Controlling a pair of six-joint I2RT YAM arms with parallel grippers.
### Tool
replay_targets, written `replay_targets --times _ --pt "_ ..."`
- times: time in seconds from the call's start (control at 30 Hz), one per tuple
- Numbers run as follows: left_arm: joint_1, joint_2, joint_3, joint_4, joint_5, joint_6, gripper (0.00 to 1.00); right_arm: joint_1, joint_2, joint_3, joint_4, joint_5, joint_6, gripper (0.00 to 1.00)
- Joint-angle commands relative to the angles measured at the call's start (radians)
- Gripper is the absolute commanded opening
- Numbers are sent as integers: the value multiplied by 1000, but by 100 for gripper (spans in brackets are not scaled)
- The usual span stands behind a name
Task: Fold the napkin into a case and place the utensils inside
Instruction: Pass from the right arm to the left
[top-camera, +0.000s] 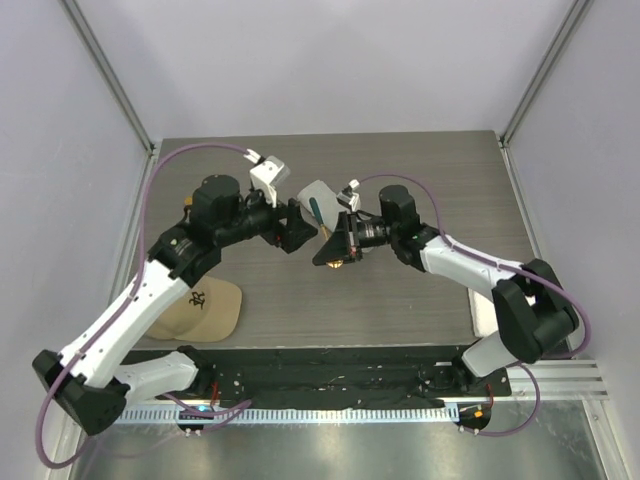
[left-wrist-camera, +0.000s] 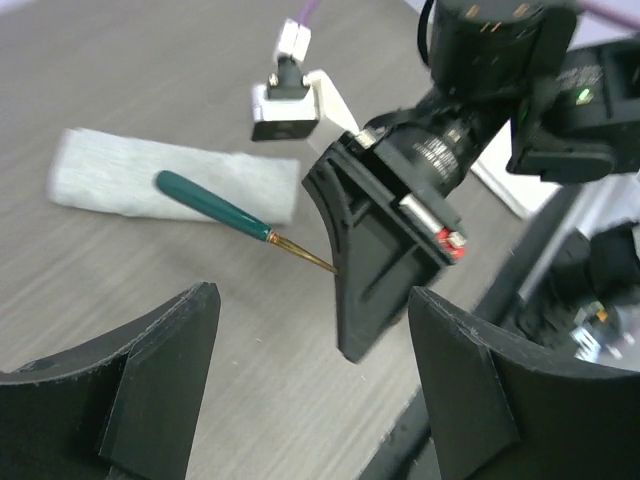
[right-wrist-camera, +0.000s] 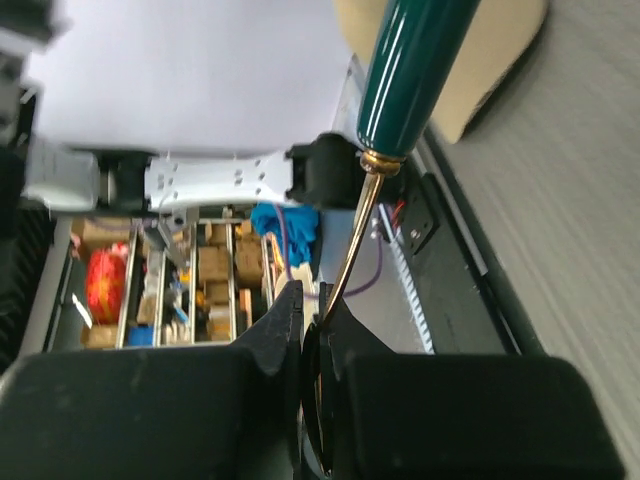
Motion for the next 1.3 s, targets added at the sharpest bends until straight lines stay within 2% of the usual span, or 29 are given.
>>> replay_targets --times 0.0,0.03,0.07,0.13,0.17,0.23,0.33,0.37,0.43,0.5,0.53,0.57,0.6,0.63,0.7,0.73,0.8,0.83,0.87,0.9,1.1,1.17,1.2,1.27 --pt "22 70 52 -51 205 27 80 6 -155 -24 76 -130 -48 1" --pt "22 56 38 -25 187 -1 80 7 -177 -35 94 -136 -28 1" --pt "22 50 10 32 191 7 80 18 -191 -54 154 -153 63 1" --pt "21 36 -11 57 195 31 79 23 -217 -124 383 -156 206 1" --pt "21 27 -36 89 191 72 78 24 -233 -139 439 -158 317 1" --pt "21 7 -65 124 140 103 76 26 -244 -173 537 -164 386 1" --pt "11 -80 -155 230 121 171 72 26 -259 -198 547 -167 440 1" --pt "-1 -137 -212 308 95 185 73 27 -259 -202 548 -168 453 1" --pt "-47 -168 -235 344 40 257 77 30 -257 -209 553 -172 489 1" --pt "-97 -168 -226 319 -70 366 77 33 -251 -193 536 -175 489 1" --pt "-181 -173 -232 324 -124 422 77 35 -248 -187 504 -175 489 1" --pt "-230 -177 -269 365 -243 483 78 35 -239 -181 495 -172 499 1" --pt "-284 -171 -289 387 -305 624 77 33 -219 -173 495 -167 521 1" --pt "-379 -156 -303 414 -375 675 77 33 -207 -172 562 -159 608 1" --pt "-433 -118 -300 439 -424 735 76 35 -182 -181 680 -139 726 1" --pt "-452 -105 -297 436 -424 772 76 37 -149 -186 840 -139 807 1" --pt "-466 -87 -295 442 -457 818 75 35 -113 -199 1040 -124 1060 1" --pt "-466 -84 -300 457 -461 861 75 35 -72 -205 1235 -112 1141 1" --pt "-467 -84 -309 456 -457 881 75 35 -54 -213 1324 -98 1294 1" --pt "-467 -82 -307 454 -456 895 76 37 -38 -225 1395 -92 1326 1" --pt "-475 -146 -292 329 -445 927 77 15 -112 -287 1369 -122 1311 1" --pt "-475 -172 -303 301 -439 913 78 14 -151 -298 1258 -127 1259 1" --pt "-473 -176 -309 301 -439 903 78 15 -199 -299 1200 -135 1174 1" --pt "-475 -171 -313 276 -431 904 79 14 -245 -293 1006 -152 1087 1"
